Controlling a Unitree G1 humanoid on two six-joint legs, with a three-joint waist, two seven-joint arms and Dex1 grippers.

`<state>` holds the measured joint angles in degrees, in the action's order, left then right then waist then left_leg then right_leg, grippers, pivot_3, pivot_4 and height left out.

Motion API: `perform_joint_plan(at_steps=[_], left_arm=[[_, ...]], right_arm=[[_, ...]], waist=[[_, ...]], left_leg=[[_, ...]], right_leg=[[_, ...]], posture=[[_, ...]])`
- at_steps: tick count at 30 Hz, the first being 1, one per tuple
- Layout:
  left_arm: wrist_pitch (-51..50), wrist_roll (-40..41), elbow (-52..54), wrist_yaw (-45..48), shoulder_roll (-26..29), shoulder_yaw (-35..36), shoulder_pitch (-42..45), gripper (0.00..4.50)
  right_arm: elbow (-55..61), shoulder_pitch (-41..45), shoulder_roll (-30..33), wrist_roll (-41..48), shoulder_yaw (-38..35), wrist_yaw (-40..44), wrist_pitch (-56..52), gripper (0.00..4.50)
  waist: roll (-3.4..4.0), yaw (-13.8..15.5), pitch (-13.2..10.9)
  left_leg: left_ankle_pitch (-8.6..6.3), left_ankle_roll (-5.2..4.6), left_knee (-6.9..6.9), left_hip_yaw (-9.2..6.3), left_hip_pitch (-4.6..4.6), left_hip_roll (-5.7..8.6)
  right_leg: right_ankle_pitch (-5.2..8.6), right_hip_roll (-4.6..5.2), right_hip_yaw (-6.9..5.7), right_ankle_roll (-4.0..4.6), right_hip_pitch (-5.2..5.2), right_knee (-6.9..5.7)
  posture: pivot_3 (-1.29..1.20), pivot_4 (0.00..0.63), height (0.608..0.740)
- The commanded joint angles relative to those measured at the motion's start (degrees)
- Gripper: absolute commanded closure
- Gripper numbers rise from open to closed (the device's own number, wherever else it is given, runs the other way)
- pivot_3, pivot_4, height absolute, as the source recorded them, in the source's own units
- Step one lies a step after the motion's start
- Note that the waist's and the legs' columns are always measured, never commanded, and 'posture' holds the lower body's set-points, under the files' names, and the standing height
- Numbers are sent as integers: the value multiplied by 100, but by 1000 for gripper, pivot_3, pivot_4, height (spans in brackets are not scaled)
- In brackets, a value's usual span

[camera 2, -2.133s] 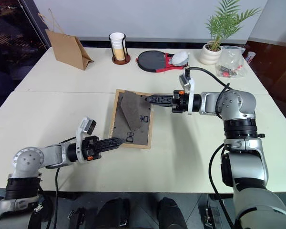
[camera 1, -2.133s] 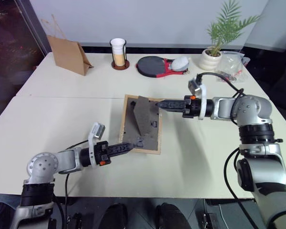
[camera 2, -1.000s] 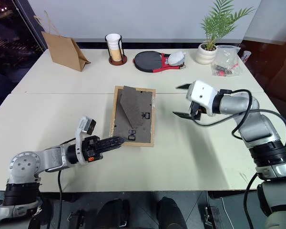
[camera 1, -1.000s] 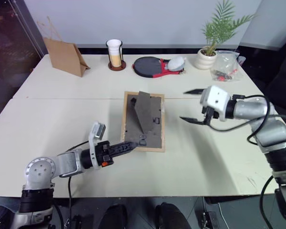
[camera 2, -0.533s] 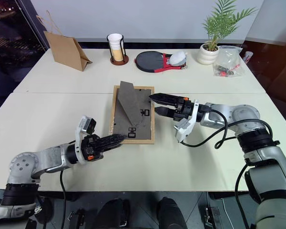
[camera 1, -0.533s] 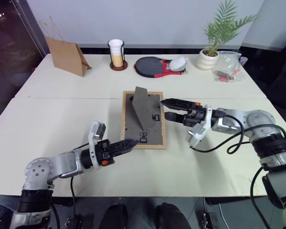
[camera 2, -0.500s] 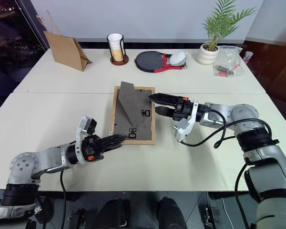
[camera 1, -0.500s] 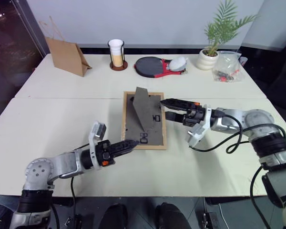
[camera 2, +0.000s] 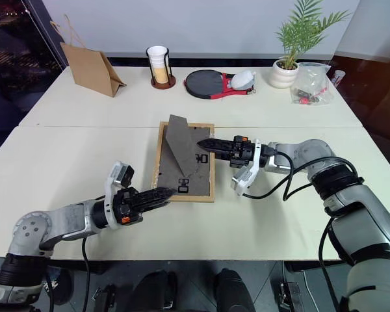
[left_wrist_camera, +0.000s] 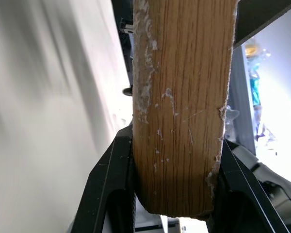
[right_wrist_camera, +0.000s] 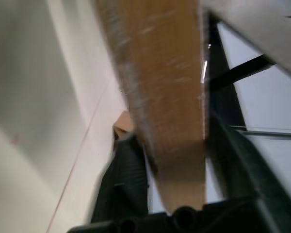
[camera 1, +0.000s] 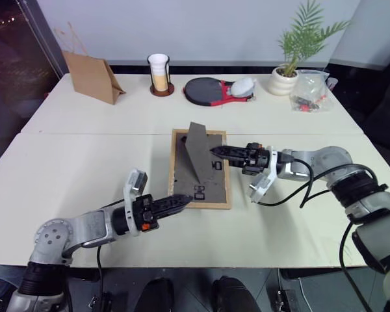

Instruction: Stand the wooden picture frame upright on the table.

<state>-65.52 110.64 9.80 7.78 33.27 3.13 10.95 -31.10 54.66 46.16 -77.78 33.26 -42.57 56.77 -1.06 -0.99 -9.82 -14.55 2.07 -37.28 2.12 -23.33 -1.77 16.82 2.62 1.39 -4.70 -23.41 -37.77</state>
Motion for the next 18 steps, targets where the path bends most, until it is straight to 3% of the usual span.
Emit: perform_joint_plan(at_steps=[1,4,8,11,14,16,18], left_arm=[[49,236,253,83,-2,-28,85,3432],[51,236,297,61,70,-61,88,3432],[-47,236,331,165,331,-35,35,1642],[-114,128,383,290,671,36,-55,50],[-353,-648,485,1058,1230,294,-198,50],[-300,-1611,688,1946,1756,427,-289,50],[-11,-2595,603,2981,2376,482,-353,50]], right_arm=[[121,204,9,8,96,-69,-75,3454],[108,216,36,93,114,-69,-42,3454],[12,237,92,298,116,38,155,3454],[-141,272,92,595,104,320,442,3454],[-522,339,11,1288,44,1006,903,3454],[-970,408,-73,2094,68,1750,1349,3454],[-1603,414,-178,3691,343,3195,1661,3454]], waist=[[0,2,0],[0,1,0],[0,-3,0],[0,-7,0],[0,-31,0],[-3,-42,-2],[-5,-82,-3]], left_leg=[[0,0,0,0,0,1],[0,-1,-1,0,0,1],[0,-2,-2,-1,0,1],[-1,-2,-2,-1,1,0],[-6,-11,-3,-1,2,0],[-9,-18,-3,-1,3,0],[-14,-27,-2,-2,6,1]], right_leg=[[0,-1,0,0,0,-1],[0,-2,0,0,0,-3],[0,-3,0,0,0,-5],[0,-3,1,0,-1,-8],[0,-5,1,0,0,-10],[0,-7,1,0,-1,-12],[1,-10,-1,1,1,-15]], posture=[[0,150,740],[0,150,740],[0,150,740],[0,150,740],[0,150,740],[0,150,740],[0,150,740]])
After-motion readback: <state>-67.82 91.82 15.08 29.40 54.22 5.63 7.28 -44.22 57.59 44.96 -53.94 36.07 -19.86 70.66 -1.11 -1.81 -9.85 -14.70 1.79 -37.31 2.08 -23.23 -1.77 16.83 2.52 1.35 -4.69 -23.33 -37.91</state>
